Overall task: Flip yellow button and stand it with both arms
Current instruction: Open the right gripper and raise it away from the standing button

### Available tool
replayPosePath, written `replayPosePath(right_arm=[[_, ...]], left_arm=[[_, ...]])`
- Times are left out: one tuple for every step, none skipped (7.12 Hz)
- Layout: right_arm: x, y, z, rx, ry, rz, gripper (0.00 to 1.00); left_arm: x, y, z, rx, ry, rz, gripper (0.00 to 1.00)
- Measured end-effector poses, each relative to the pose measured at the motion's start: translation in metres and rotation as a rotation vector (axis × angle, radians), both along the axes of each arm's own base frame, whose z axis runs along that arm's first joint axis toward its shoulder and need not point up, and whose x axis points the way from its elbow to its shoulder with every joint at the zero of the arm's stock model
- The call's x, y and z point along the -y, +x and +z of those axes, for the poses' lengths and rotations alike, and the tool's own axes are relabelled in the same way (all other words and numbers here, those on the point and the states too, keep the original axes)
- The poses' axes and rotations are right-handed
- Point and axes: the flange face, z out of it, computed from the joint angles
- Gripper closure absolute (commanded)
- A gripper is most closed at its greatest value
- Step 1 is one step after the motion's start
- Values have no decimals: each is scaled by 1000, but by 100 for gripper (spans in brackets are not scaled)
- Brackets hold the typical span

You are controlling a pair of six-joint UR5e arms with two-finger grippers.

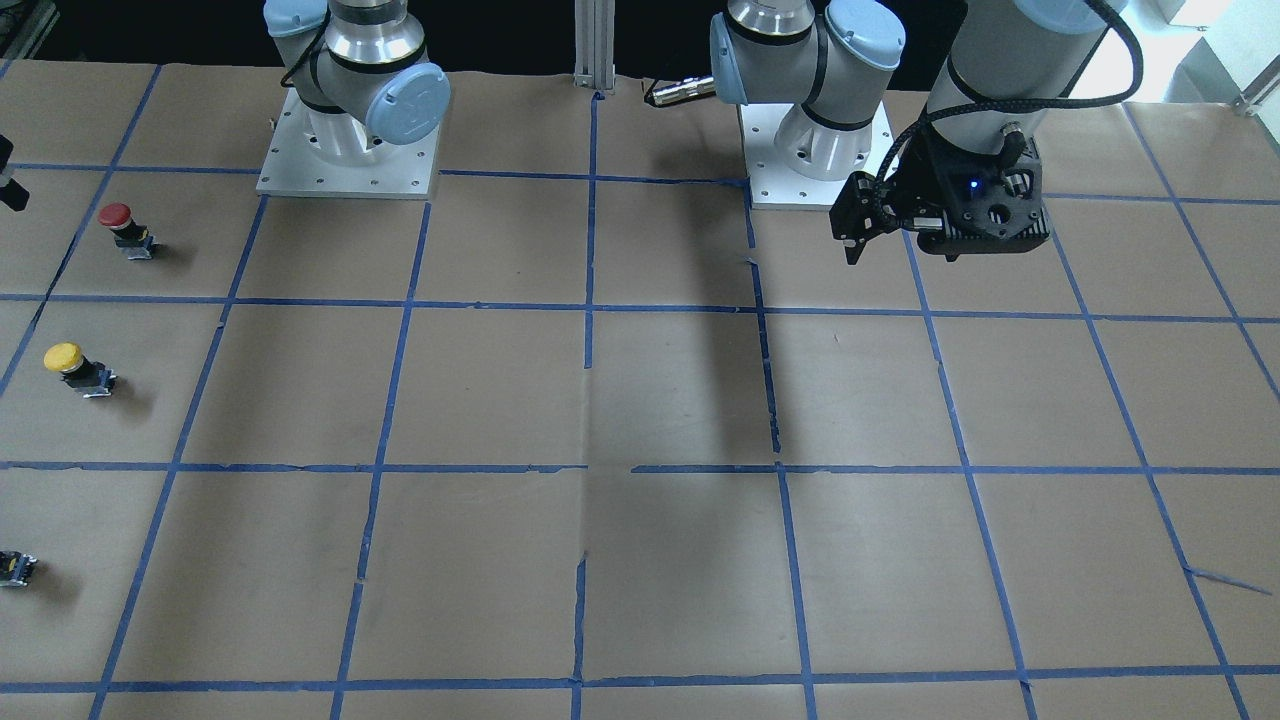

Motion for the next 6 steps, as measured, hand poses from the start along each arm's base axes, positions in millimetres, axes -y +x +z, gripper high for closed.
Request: replayPosePath(right_arm=[[11,29,14,0,8,-27,0],[23,68,28,-8,12,-52,0],[33,113,37,-16,17,-84,0],[38,155,43,-21,24,-119,0],[39,195,45,-27,32,-135,0],[38,235,44,-38,40,-138,0]], left_arm=[[0,0,0,-1,-1,-1,0],[1,0,0,-2,1,-2,0],[3,-1,-2,-4,3,-3,0],[4,-2,-2,-7,4,-4,0],[5,-3,-1,-10,3,-6,0],[5,-3,0,-13,4,-11,0]])
